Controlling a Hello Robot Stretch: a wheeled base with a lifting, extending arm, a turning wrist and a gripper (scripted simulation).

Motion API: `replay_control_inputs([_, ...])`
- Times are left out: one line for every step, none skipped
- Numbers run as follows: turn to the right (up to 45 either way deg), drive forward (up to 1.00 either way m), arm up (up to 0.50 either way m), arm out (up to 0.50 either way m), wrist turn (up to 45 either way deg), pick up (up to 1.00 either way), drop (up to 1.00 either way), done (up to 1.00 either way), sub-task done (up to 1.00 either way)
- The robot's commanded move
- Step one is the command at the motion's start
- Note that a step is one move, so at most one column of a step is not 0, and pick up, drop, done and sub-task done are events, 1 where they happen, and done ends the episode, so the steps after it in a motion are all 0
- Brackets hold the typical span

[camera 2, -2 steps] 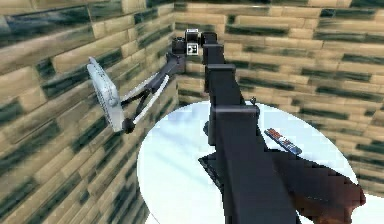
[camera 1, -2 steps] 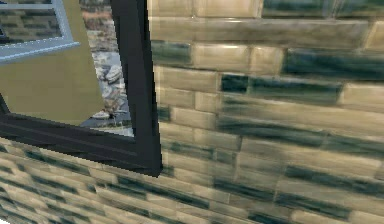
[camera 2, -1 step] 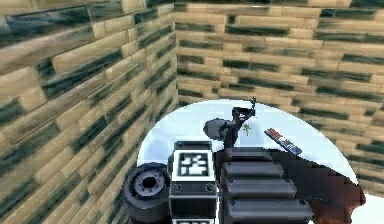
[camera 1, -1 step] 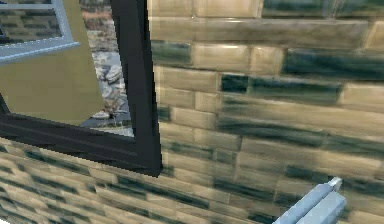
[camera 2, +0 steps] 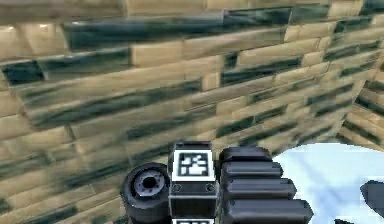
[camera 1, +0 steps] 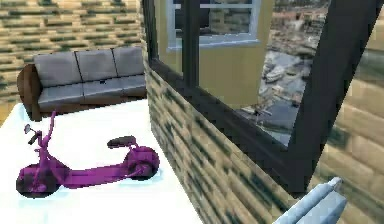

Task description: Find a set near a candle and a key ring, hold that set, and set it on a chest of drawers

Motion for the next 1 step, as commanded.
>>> replay_control_inputs([-39.0,0.00,0.00,0.00,0.0,0.00,0.00,0.00,0.00])
